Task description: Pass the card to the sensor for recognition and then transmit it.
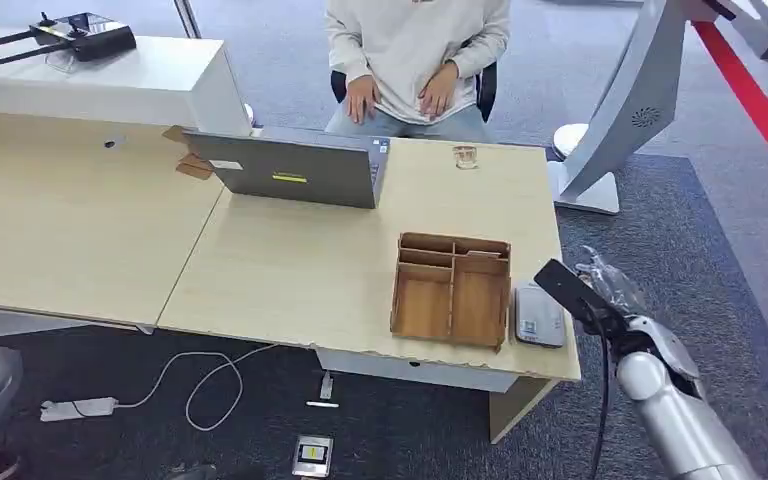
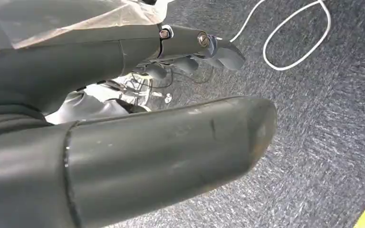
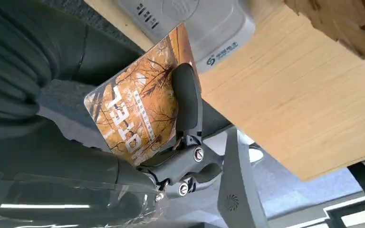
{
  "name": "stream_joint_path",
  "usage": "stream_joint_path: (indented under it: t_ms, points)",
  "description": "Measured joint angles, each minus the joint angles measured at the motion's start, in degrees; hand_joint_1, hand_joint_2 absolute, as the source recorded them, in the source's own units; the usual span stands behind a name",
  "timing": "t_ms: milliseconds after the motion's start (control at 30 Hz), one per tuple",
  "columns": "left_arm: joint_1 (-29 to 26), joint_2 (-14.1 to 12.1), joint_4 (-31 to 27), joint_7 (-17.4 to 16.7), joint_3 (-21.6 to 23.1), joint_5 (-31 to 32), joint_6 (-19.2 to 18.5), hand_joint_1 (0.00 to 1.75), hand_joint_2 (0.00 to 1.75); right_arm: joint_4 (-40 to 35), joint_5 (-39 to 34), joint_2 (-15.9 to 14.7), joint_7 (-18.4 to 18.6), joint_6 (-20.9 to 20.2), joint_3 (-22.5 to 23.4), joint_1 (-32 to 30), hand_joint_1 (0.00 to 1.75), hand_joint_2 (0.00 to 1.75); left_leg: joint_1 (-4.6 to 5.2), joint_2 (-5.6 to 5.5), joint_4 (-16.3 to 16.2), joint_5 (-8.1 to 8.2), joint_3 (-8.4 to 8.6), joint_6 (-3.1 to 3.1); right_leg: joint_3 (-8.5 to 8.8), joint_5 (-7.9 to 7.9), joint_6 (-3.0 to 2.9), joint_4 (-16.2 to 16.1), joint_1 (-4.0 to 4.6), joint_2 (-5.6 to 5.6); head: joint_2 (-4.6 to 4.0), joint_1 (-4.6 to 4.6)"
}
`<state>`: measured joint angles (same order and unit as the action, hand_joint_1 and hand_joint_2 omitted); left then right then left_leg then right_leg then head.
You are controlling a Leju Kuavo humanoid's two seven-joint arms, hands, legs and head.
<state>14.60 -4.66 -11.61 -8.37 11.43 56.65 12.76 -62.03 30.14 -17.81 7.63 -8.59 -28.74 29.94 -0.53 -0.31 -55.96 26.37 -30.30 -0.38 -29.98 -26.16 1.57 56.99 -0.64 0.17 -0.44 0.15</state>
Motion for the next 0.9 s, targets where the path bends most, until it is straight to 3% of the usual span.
stream_joint_path:
  t_ms: [467, 900]
  points:
    - [0.28, 0.24, -0.07, -0.44, 0.02, 0.2, -0.33, 0.0, 0.0, -0.15, 1.62, 2.67, -0.72, -0.9, -2.41, -0.09, 1.75, 1.75, -0.01, 0.0, 0.0, 0.0, -0.01, 0.0, 0.0, 0.0, 0.0, 0.0, 0.01, 0.0, 0.0, 0.0]
    - [0.57, 0.5, -0.09, -0.83, 0.07, -0.09, -0.76, 0.0, 0.0, 6.2, 3.3, 6.41, -4.33, 2.1, -4.81, 2.08, 1.75, 1.75, -0.01, 0.0, 0.0, 0.0, -0.02, 0.0, 0.0, 0.0, 0.0, 0.0, 0.02, 0.0, 0.0, 0.0]
